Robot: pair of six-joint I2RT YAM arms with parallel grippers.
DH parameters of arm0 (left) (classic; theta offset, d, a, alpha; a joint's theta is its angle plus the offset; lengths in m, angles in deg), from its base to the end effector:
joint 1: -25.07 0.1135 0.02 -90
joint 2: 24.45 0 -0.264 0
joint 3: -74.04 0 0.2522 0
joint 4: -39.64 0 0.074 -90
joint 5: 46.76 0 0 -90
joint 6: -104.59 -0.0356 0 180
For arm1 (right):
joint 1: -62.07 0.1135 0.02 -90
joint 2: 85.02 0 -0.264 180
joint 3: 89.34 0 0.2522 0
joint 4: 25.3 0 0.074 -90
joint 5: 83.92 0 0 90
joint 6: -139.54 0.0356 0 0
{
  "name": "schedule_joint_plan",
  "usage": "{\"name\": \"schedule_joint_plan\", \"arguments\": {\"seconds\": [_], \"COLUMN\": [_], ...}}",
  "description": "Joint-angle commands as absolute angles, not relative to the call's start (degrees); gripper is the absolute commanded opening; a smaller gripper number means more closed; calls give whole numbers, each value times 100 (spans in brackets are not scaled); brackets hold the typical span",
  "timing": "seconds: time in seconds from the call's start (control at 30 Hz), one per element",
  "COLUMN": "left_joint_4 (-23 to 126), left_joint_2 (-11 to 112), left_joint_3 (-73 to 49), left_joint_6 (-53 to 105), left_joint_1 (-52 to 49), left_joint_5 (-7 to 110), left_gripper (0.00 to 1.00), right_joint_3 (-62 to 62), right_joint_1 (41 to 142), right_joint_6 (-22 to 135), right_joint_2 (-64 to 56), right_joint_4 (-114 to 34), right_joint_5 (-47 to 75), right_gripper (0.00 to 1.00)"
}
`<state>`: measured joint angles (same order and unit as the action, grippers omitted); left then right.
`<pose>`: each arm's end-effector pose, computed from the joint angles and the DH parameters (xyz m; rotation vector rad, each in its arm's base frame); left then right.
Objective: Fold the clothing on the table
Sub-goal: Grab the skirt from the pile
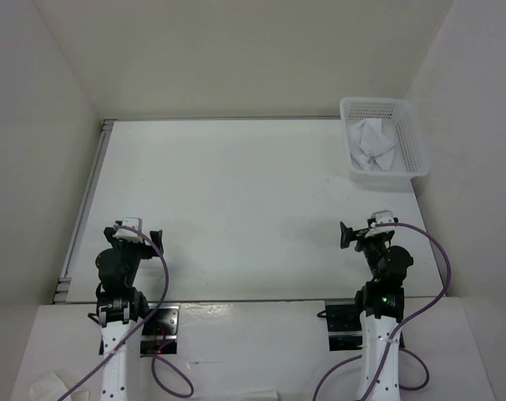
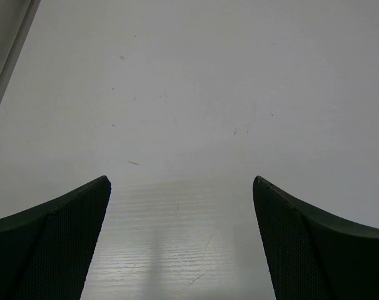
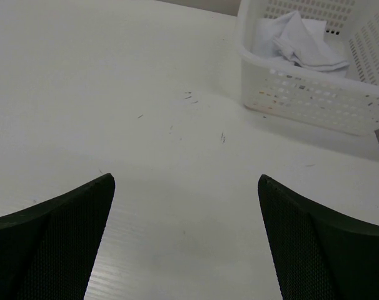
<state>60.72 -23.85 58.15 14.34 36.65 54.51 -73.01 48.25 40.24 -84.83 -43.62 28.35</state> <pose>0.1069 0.0148 0.1718 -0.0166 1.6698 -0.0083 0.1053 -0.0120 0.1804 -0.2365 1.5885 -0.0001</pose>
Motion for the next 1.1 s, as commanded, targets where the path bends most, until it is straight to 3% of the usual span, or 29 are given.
{"name": "schedule_joint_plan", "arguments": {"seconds": [0.0, 0.77, 0.87, 1.07], "left_joint_4": [5903, 5903, 5903, 5903], "left_joint_2": [-3192, -3192, -3192, -3192], "left_joint_3": [6028, 6028, 6028, 6028], "left_joint_6": [1319, 1319, 1319, 1319], "left_joint_1": [3650, 3597, 3597, 3597], "left_joint_5": [5554, 5493, 5493, 5493], "left_gripper": [100, 100, 100, 100], "right_joint_3": [-7497, -7172, -6751, -6188], "right_joint_1": [5029, 5187, 5240, 5407], "right_joint_6": [4066, 4215, 4847, 4531], "right_joint_2": [-8950, -8950, -8950, -8950], "right_joint_4": [-4346, -4241, -4188, -3573], "right_joint_5": [2411, 2209, 1402, -566], "right_gripper": [99, 99, 99, 99]}}
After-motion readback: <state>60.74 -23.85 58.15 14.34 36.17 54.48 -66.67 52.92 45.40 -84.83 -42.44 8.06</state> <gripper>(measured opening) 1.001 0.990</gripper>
